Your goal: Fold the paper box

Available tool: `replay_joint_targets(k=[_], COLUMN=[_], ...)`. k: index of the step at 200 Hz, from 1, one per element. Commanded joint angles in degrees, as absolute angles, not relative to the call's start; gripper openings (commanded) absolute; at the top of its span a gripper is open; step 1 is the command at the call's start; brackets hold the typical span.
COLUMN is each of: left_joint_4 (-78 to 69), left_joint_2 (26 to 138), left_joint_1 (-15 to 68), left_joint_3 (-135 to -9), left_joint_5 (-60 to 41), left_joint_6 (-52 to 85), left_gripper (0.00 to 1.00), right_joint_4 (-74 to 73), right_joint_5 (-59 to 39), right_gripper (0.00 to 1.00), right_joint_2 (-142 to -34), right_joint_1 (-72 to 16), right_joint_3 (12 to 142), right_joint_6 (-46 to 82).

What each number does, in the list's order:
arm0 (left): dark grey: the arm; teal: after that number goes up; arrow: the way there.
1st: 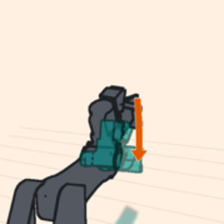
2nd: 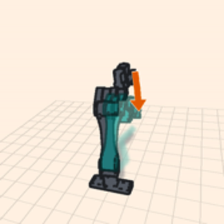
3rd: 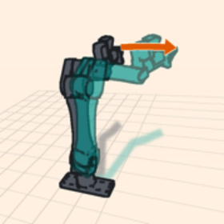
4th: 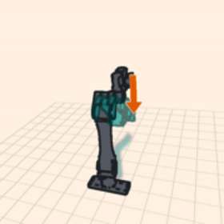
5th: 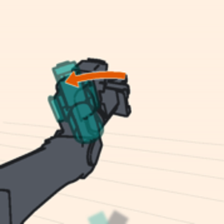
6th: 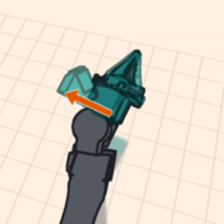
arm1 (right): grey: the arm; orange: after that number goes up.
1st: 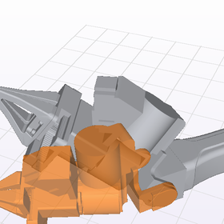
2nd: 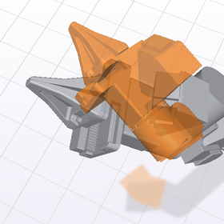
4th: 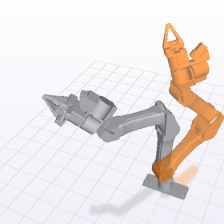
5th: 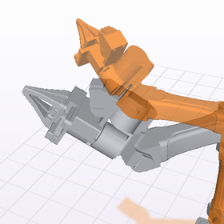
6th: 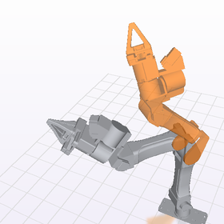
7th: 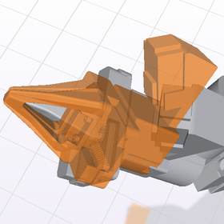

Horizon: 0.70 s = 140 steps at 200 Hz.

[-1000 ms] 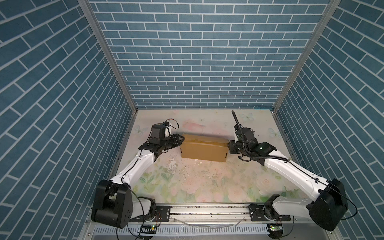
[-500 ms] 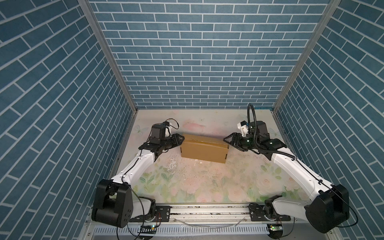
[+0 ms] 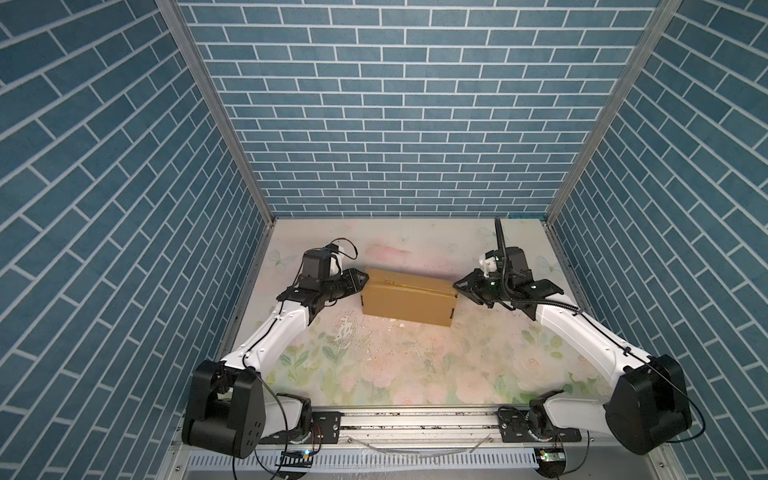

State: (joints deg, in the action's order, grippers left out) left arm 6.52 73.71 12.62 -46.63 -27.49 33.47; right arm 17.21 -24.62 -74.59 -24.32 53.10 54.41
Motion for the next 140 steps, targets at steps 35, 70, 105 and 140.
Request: replay_joint_targets(k=[35, 70, 105, 140], left_joint_4=[12.3, 13.8, 14.1, 14.9], left_joint_2=[74.2, 74.4, 74.8, 74.7], left_joint_1=[12.9, 12.8, 12.9, 12.8], left_joint_3=[-44.0, -45.0, -45.7, -46.2], left_joint_5=[-26.3, -25.8, -25.5, -25.7], left_joint_6=[33.1, 31.9, 31.5, 31.0], left_gripper=[0.39, 0.39, 0.39, 0.39], right_joint_4=[16.7, 37.9, 46.7, 53.4], right_joint_5=[-27.2, -21.1, -8.3, -0.8], right_gripper=[0.37, 0.8, 0.99, 0.95], right_joint_2=[-76.7, -75.1, -79.9, -92.5], right_joint_1=[-23.5, -24.4, -35.3, -38.5], right_joint_3=[52.9, 67.6, 73.7, 87.1], right_joint_6=[50.6, 20.6, -5.1, -16.2])
